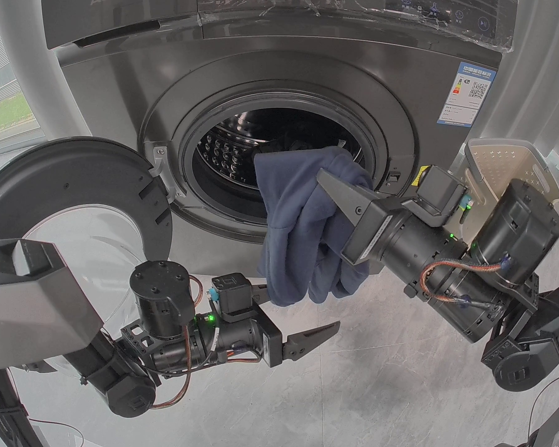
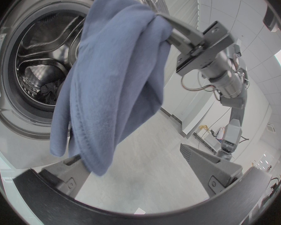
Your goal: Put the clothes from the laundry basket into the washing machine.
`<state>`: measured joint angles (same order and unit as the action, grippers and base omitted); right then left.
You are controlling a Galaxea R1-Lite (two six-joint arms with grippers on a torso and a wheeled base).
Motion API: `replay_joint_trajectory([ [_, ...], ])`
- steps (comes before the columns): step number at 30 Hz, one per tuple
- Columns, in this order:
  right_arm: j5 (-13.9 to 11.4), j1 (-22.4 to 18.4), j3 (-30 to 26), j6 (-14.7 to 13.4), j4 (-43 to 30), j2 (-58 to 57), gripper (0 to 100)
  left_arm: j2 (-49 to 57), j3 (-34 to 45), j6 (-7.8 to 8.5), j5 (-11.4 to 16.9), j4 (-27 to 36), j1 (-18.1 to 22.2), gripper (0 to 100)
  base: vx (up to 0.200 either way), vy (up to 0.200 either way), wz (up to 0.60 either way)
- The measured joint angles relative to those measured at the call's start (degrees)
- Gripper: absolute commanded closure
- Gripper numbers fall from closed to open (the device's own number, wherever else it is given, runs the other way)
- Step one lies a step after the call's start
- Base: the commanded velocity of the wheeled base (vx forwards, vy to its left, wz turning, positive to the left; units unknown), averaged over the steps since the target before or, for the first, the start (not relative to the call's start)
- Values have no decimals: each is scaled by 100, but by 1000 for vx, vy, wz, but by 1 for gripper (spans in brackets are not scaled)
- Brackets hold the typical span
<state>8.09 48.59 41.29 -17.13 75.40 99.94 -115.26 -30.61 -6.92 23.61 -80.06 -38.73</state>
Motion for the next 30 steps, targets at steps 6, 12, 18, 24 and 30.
replay_joint_trajectory([
  [6,0,16,-17,0,99,0,100,-274,-244,-13,-57,-30,105,0,0,0,0],
  [12,0,20,-30,-2,116,6,100,-489,-549,-27,-350,-101,141,0,0,0,0],
  [18,0,27,-41,0,116,11,100,-686,-918,-123,-547,-206,146,0,0,0,0],
  [24,0,27,-48,0,113,11,100,-803,-1178,-169,-813,-238,200,0,0,0,0],
  [30,0,27,-63,0,124,12,100,-863,-1291,-194,-969,-283,227,100,0,0,0],
])
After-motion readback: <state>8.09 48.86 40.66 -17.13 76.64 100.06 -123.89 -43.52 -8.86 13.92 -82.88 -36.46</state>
